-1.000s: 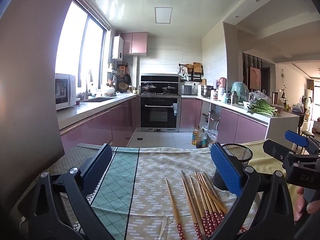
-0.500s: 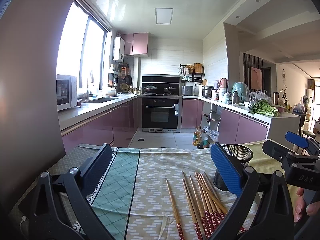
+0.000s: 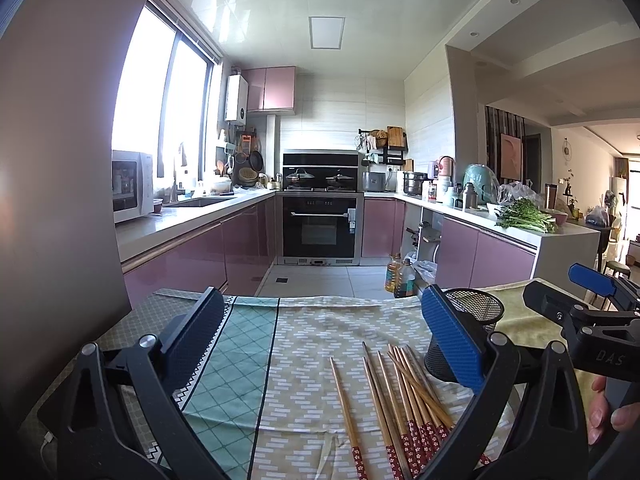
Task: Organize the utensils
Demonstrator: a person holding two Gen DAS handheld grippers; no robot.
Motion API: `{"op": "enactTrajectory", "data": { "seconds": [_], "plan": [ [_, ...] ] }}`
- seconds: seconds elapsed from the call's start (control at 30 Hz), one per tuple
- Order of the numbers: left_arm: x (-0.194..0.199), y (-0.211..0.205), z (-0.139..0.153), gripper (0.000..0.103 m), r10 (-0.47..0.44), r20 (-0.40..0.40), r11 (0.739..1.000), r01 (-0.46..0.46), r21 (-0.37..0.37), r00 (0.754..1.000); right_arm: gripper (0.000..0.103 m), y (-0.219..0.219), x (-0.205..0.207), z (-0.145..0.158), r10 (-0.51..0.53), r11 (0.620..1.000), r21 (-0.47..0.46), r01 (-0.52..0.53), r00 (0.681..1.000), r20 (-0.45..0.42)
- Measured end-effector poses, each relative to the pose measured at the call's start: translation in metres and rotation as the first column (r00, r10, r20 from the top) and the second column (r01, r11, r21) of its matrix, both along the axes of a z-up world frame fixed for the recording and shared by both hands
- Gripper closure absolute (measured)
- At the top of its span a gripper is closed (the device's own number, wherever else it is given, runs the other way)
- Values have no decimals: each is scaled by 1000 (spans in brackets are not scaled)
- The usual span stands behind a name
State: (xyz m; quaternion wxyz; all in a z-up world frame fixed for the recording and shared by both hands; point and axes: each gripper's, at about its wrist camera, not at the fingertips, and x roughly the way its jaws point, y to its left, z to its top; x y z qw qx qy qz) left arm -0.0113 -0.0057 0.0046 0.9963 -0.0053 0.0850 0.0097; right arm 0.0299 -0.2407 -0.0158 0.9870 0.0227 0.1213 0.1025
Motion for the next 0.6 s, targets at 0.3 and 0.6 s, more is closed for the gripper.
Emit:
{"op": "enactTrajectory", "data": {
  "seconds": [0.3,0.6],
  "plan": [
    [0,-1,1,6,1,1,1000,-1,0,1000,6,-1,0,1,-2,1000,-4,2,1000,1],
    [-1,-1,1,6,2,1,1000,-2,0,1000,6,-2,1,1,-1,1000,-1,1,1000,2]
  ]
}}
